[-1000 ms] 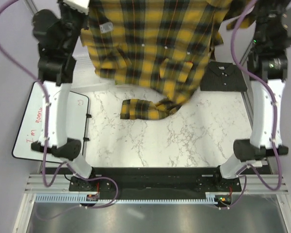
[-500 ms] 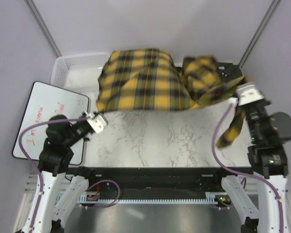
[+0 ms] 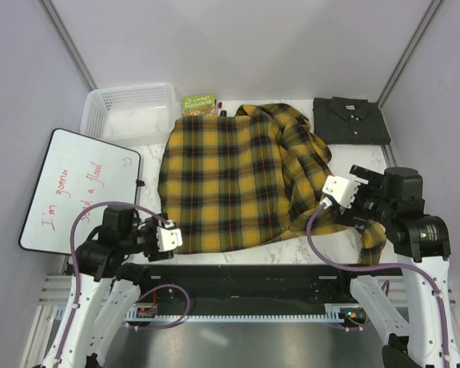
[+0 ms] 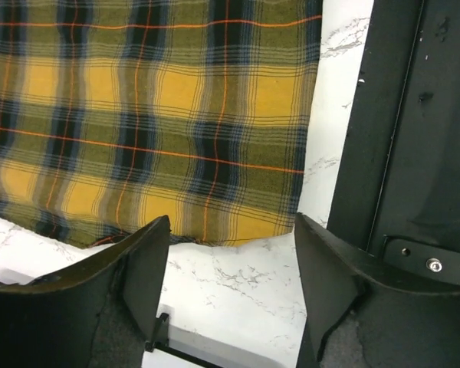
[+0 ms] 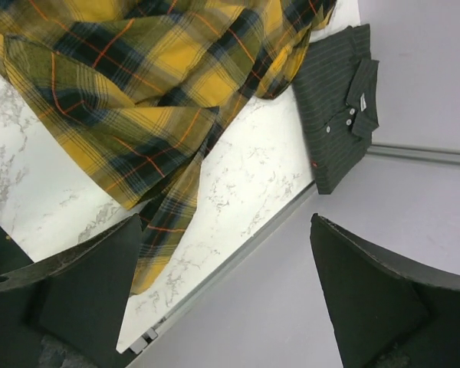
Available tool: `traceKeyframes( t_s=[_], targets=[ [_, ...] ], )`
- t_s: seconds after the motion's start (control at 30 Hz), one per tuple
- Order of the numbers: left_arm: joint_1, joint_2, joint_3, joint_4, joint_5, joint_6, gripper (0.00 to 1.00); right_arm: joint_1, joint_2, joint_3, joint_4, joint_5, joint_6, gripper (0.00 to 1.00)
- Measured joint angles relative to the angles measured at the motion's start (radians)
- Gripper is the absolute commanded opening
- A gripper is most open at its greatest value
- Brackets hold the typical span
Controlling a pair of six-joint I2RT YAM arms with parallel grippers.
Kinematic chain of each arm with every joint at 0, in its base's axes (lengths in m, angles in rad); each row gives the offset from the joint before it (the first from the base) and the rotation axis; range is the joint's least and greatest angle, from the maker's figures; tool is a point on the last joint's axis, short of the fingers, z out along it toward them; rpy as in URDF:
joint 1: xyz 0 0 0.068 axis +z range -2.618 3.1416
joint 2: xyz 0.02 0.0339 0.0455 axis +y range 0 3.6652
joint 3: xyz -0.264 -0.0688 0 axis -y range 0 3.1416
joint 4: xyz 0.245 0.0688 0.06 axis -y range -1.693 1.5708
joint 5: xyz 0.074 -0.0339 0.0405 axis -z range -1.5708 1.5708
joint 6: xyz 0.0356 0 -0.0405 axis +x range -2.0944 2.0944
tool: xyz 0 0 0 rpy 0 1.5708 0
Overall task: Fold and stack the long sleeve shirts
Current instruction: Flatten the shirt out
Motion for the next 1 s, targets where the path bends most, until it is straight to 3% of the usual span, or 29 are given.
traceKeyframes(
  t_s=[0.07,0.13,0.3,0.5,0.7,0.73,0.77,0.8,0.83,0.93,1.0],
  targets=[
    [0.0,0.085,0.027,0.017,-0.006,-0.01,0.74,0.0,0.048,0.043,-0.009,-0.016,0.021,0.93],
    [0.0,0.2,0.048,0.071,-0.023,-0.045,0.73,0.0,0.129,0.078,-0.008,-0.032,0.079,0.78],
    [0.0,0.477,0.11,0.208,-0.059,-0.171,0.69,0.0,0.541,0.209,0.076,-0.048,0.298,0.67],
    [0.001,0.765,0.2,0.319,-0.115,-0.266,0.7,-0.006,0.968,0.331,0.121,-0.001,0.459,0.73],
    [0.001,0.91,0.216,0.391,-0.179,-0.317,0.7,-0.019,1.143,0.373,0.074,0.044,0.534,0.68],
    [0.0,0.923,0.216,0.401,-0.185,-0.322,0.7,-0.022,1.151,0.373,0.058,0.053,0.536,0.63],
    [0.0,0.932,0.216,0.407,-0.192,-0.327,0.7,-0.026,1.154,0.372,0.042,0.061,0.537,0.44],
    [0.0,0.937,0.216,0.413,-0.198,-0.331,0.7,-0.03,1.154,0.368,0.029,0.071,0.534,0.33],
    [0.0,0.94,0.216,0.421,-0.205,-0.334,0.69,-0.034,1.149,0.359,0.021,0.077,0.527,0.11],
    [0.0,0.946,0.216,0.44,-0.218,-0.343,0.63,-0.044,1.132,0.31,-0.031,0.089,0.48,0.0],
    [0.0,0.953,0.216,0.449,-0.232,-0.347,0.55,-0.046,1.105,0.274,-0.079,0.083,0.422,0.0]
  ],
)
